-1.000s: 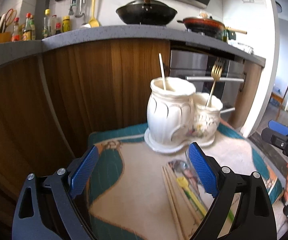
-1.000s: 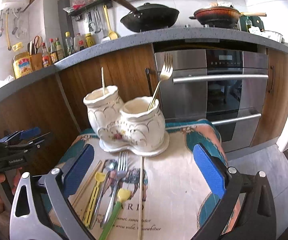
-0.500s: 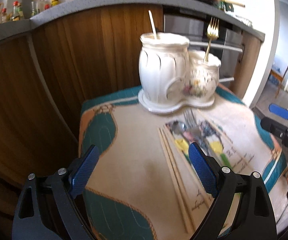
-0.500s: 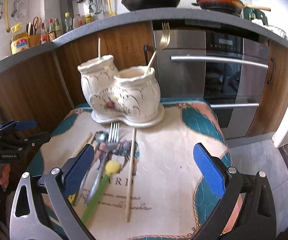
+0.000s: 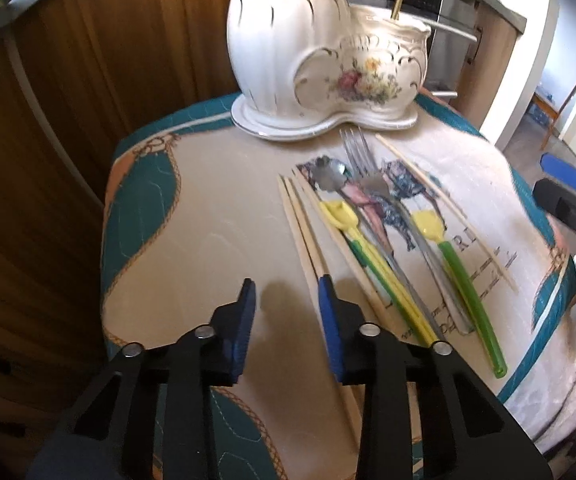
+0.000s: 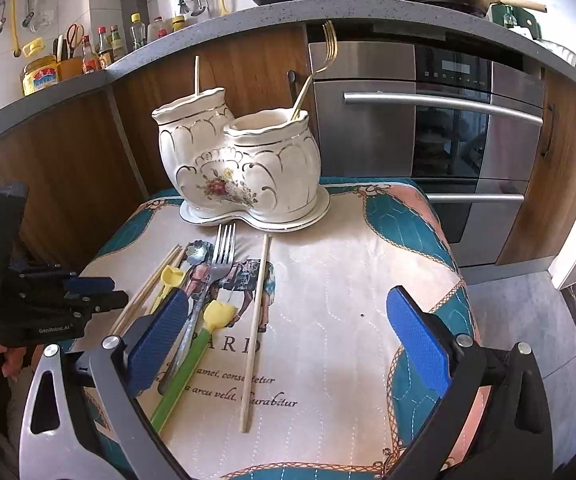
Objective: Organize utensils
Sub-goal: 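Open and withdraw both tools from the holder back over the utensils, then grasp another chopstick with the left tool while the right tool grasps the green-handled spoon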
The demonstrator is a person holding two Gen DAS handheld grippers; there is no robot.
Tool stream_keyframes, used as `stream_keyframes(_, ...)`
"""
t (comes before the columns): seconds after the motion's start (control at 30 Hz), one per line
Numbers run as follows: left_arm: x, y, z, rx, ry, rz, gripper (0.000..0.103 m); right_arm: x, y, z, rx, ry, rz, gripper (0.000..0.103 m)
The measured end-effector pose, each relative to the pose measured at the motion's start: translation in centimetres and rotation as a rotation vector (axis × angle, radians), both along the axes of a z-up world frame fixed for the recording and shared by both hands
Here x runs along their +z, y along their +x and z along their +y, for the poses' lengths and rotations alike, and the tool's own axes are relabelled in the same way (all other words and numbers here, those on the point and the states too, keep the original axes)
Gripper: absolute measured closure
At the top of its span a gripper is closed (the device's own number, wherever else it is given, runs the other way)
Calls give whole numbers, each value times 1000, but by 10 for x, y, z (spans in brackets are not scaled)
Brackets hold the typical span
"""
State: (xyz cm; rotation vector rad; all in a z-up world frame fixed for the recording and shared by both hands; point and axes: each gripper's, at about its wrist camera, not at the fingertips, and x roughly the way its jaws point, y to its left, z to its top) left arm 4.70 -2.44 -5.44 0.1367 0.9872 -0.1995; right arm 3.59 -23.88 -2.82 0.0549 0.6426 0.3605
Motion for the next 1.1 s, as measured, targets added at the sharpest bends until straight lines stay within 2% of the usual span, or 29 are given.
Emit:
stream_keyframes(0.1,-2,1,1,-4,-43,28,75,-1,1,-2,-3,5,2,5)
stream_keyframes(0.2,-1,0,-2,-8,-25,32,78,-2,2,-4,-6,8,6,5)
stream_keyframes(0.43,-2,11,-16,-40,36,95,93,-6,2,0,14,-32,39,5)
stream_keyframes(0.57,-3,12,-19,-42,59,80,95,-9,-1,15,73,-56,80,6)
stream_keyframes(0.63,-4,12,-15,-31,40,72,96,-11,-4,23,103,-69,102,11)
stream_keyframes(0.73,-3,8,-8,-17,16,56,97,-15,-3,36,135,-83,148,27)
stream_keyframes(0.8,-1,5,-4,-15,8,43,97,-18,-2,45,160,-89,185,46)
stream_keyframes(0.83,1,3,-2,-15,8,35,97,-20,-1,49,166,-92,198,51)
stream_keyframes(0.9,6,1,0,-15,4,16,97,-24,1,58,189,-91,236,68)
stream_keyframes(0.97,11,-1,3,-16,-8,1,97,-28,2,66,198,-109,264,78)
stream_keyframes(1.1,20,-5,12,-22,-41,-21,97,-34,4,77,228,-128,309,85)
